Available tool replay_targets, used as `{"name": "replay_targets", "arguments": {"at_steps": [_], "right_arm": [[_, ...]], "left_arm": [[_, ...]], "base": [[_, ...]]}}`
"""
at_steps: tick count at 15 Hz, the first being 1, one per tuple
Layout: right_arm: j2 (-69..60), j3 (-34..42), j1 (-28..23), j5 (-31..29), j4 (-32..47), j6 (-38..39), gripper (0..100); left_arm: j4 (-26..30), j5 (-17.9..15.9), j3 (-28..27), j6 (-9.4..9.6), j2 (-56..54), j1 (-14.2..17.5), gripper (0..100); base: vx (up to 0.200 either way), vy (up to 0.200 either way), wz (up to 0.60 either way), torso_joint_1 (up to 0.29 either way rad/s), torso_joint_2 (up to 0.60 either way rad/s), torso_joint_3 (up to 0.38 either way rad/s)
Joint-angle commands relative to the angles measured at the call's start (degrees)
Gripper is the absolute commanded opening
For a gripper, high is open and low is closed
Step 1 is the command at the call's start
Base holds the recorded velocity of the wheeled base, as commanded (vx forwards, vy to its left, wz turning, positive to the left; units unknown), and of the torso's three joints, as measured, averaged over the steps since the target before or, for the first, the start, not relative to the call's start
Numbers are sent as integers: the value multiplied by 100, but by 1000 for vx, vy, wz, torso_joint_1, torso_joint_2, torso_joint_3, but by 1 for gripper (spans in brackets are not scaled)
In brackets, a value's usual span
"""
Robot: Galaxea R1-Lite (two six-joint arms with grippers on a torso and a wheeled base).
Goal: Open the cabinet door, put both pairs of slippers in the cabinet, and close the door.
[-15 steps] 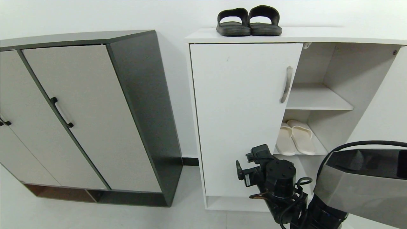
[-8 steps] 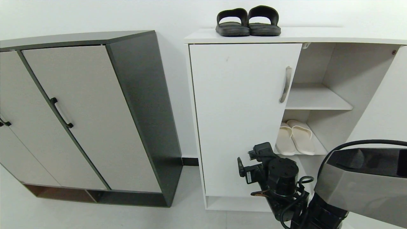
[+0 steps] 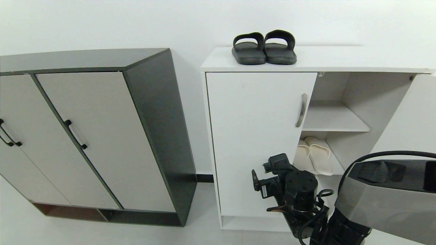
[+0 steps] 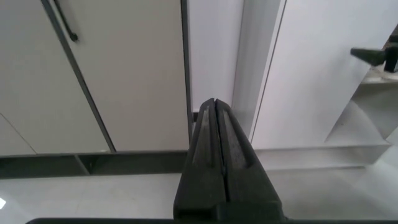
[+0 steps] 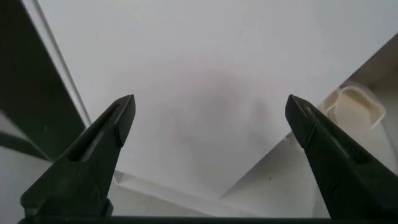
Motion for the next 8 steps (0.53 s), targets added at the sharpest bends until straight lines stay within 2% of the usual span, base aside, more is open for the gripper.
{"name": "replay_targets", "arguments": {"at_steps": [1,8], "right_arm": [[10,-10,-2,-3,1,-2,100],[10,-19,-29,-12,-7,-28,100]], "left_arm": [[0,-2,0,8,-1,5,0],[0,-2,0,-1,-1,5,0]], "base": [[0,0,0,119,-476,-364],[0,0,0,137,-463,-334]]}}
